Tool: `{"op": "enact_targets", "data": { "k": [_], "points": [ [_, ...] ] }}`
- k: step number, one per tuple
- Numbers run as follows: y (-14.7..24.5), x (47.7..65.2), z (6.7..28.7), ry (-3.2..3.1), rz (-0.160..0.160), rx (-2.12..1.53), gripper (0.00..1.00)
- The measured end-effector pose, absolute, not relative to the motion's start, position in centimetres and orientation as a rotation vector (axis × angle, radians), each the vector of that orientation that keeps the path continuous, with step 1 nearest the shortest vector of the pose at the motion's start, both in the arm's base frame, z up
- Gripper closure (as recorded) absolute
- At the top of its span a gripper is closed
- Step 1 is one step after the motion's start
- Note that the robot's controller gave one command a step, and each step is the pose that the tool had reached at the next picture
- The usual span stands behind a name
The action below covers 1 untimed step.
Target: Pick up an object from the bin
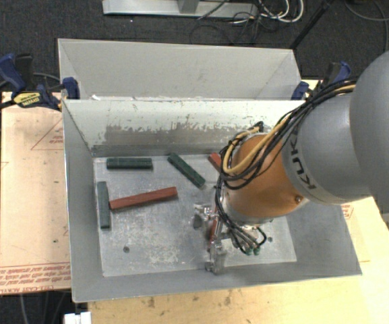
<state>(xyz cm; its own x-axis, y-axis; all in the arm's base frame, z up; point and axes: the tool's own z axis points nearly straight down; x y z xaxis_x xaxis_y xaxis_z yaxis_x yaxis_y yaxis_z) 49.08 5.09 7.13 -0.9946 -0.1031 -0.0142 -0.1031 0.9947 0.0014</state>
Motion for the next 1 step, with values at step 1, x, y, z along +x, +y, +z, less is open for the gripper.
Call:
{"op": "enact_targets", "data": {
  "k": [1],
  "points": [
    [5.06, 48.74, 6.99, 3.137, 0.002, -0.164, 1.0]
  ]
}}
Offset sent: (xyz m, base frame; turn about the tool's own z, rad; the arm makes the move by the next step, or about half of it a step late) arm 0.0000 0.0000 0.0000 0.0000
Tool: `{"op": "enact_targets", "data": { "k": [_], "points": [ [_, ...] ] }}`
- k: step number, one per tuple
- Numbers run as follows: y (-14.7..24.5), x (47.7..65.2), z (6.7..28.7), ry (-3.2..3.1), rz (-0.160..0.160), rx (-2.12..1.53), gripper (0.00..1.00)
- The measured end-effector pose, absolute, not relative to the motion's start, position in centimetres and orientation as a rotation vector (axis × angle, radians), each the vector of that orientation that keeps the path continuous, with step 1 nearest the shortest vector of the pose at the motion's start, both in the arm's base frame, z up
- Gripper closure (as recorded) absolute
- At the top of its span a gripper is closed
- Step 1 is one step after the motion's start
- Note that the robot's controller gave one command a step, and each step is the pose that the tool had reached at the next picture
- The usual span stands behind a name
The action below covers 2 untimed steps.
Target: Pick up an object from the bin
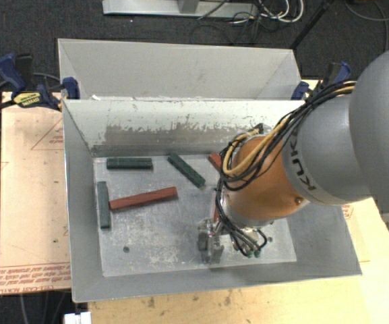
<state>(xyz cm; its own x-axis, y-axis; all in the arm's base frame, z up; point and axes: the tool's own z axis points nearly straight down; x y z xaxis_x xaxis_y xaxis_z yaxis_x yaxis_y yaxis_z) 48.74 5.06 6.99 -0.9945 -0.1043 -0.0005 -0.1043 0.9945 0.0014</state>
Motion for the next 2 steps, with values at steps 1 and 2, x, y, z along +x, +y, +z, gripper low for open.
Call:
{"op": "enact_targets", "data": {
  "k": [1, 2],
  "points": [
    [6.94, 53.14, 10.02, 3.101, 0.004, 0.47, 1.0],
    [6.89, 53.04, 9.94, 3.105, 0.001, 0.469, 0.0]
  ]
}}
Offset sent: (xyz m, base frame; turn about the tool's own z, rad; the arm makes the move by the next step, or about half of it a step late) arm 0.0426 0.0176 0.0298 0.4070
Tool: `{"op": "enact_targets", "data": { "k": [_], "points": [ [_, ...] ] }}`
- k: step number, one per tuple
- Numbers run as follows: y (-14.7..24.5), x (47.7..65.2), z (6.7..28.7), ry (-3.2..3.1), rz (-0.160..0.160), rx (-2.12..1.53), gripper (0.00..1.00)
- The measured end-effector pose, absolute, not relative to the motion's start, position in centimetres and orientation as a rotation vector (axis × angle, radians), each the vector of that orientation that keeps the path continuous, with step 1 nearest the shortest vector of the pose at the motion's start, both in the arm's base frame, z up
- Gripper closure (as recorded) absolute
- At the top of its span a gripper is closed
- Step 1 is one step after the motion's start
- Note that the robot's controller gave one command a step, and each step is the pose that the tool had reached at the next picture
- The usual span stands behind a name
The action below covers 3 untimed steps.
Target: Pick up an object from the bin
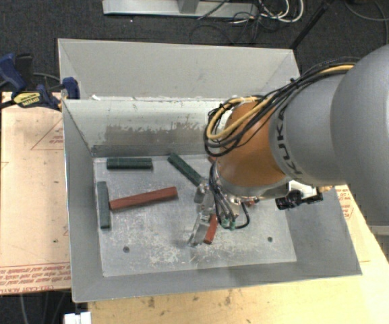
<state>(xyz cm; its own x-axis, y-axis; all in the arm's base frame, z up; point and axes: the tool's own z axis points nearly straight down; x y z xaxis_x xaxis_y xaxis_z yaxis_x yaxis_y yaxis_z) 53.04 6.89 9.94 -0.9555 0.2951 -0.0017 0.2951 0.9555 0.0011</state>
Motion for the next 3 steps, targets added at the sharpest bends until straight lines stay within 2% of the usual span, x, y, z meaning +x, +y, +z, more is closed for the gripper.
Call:
{"op": "enact_targets", "data": {
  "k": [1, 2, 3],
  "points": [
    [8.6, 48.2, 7.0, 3.117, 0.004, 0.308, 0.0],
    [10.3, 49.9, 21.6, 3.127, 0.003, -0.189, 0.0],
    [11.1, 55.1, 15.6, 3.135, 0.002, -0.152, 0.0]
  ]
}}
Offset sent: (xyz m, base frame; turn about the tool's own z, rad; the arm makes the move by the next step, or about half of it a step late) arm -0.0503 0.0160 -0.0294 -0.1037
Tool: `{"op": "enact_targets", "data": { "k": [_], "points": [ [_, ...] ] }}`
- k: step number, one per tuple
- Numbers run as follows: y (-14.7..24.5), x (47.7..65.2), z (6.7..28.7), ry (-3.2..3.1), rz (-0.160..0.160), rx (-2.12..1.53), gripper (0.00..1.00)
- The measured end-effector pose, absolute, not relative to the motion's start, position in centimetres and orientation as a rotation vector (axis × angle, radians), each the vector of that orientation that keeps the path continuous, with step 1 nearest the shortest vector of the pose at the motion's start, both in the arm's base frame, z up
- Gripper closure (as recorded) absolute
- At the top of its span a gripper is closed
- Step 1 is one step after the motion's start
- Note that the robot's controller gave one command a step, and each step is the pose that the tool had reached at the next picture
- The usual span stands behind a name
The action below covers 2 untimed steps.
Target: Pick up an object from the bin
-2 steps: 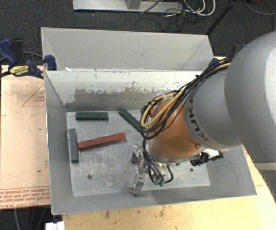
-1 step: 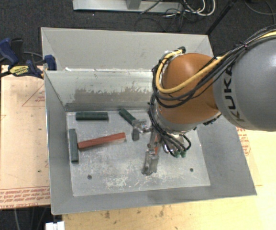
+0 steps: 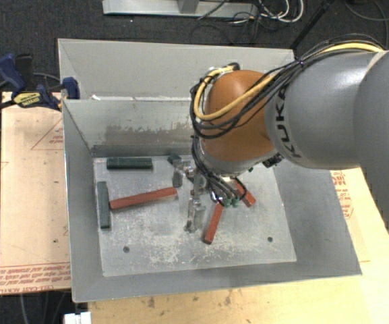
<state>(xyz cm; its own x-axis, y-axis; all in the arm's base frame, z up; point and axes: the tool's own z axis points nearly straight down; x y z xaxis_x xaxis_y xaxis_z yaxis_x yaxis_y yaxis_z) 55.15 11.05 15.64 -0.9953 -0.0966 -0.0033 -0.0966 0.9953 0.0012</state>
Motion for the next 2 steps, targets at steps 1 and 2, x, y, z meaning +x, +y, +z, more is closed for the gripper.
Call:
{"op": "enact_targets", "data": {
  "k": [1, 2],
  "points": [
    [9.4, 58.2, 21.0, 3.061, -0.001, -0.669, 0.0],
    [9.6, 64.5, 8.7, 2.992, 0.002, -0.957, 0.0]
  ]
}}
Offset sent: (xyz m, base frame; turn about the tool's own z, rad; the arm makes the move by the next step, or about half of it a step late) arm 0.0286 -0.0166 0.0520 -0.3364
